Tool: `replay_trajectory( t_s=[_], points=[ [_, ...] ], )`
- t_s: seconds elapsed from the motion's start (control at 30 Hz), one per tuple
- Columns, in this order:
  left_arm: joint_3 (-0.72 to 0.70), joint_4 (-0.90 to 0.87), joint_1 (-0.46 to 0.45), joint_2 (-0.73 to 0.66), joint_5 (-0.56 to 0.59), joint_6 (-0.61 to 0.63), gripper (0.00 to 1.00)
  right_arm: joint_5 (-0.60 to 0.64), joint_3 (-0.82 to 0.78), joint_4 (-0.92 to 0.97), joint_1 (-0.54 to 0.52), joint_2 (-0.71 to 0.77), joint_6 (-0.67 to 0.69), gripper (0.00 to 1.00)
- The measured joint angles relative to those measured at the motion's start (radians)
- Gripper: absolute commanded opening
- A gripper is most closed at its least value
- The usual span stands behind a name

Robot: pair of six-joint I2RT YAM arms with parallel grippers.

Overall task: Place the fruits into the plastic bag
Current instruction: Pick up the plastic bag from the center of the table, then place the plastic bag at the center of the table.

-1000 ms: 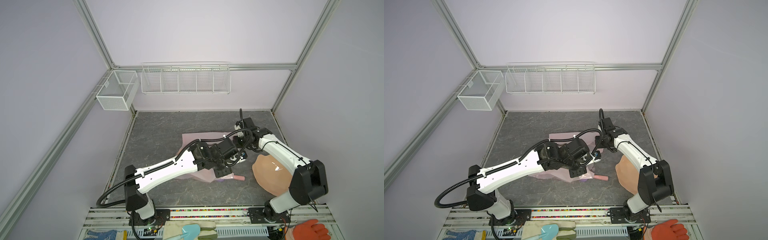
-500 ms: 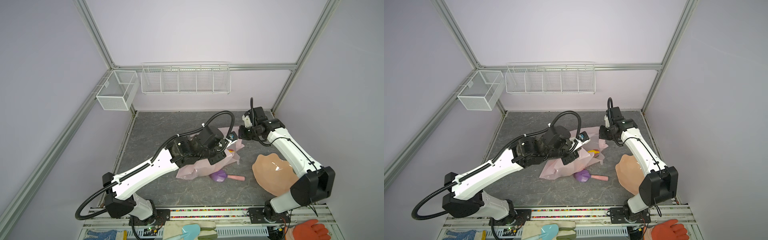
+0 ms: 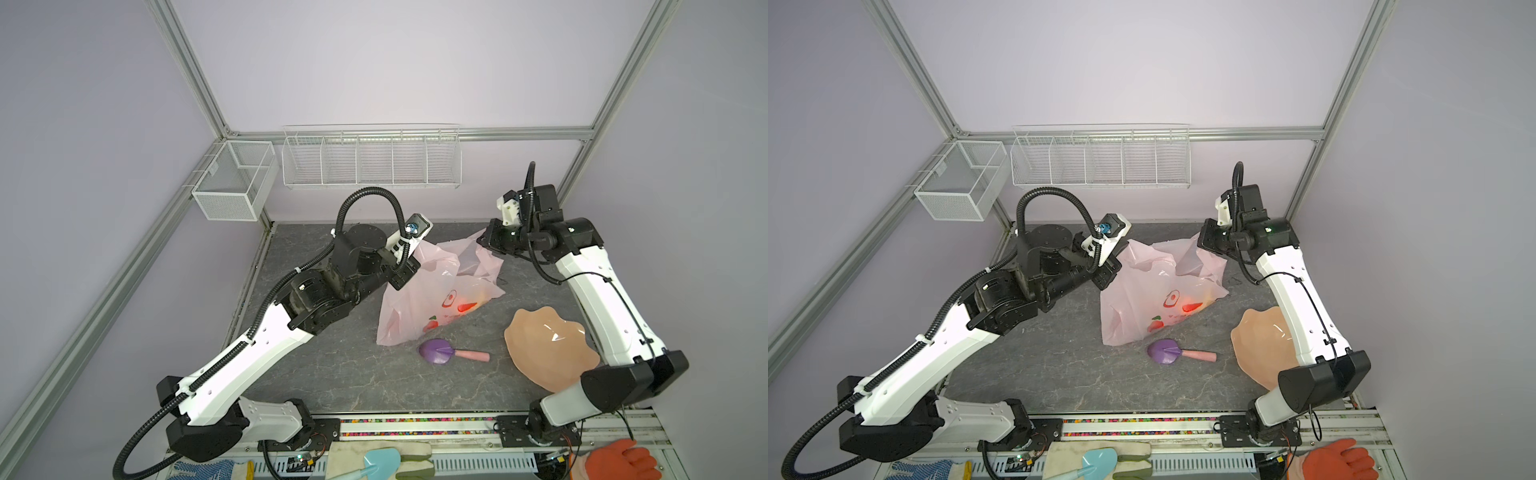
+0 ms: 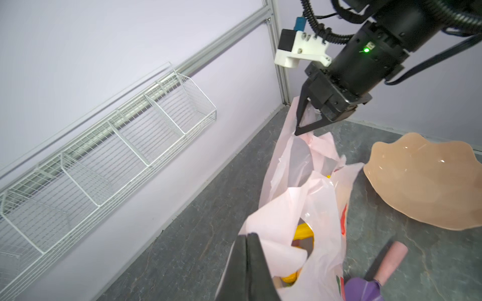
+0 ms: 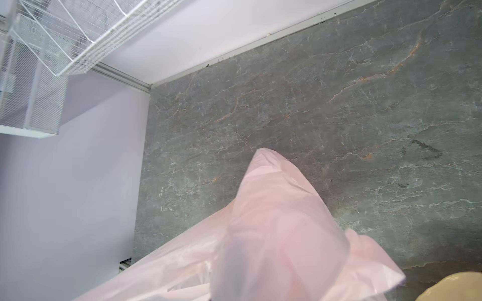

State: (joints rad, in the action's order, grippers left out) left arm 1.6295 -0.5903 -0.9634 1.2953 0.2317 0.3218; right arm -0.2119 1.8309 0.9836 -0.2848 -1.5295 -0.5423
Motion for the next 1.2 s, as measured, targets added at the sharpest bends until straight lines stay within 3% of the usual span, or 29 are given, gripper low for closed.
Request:
replay_trajectory(
  t_s=[0.33,0.63,1.2],
  points=[
    [-0.054,0.208,0.27,-0.002,-0.105,0.012,0.0,-0.029,0.227,0.051,0.024,0.0,-0.143,0.06],
    [-0.328,0.45,0.375,0.022,-0.179,-0.042,0.0,-0.024,0.188,0.051,0.03,0.001,-0.195,0.06],
    [-0.283,0.566,0.478,0.185,-0.232,-0.091,0.0,-0.025,0.127,-0.052,0.089,-0.111,-0.195,0.06]
  ],
)
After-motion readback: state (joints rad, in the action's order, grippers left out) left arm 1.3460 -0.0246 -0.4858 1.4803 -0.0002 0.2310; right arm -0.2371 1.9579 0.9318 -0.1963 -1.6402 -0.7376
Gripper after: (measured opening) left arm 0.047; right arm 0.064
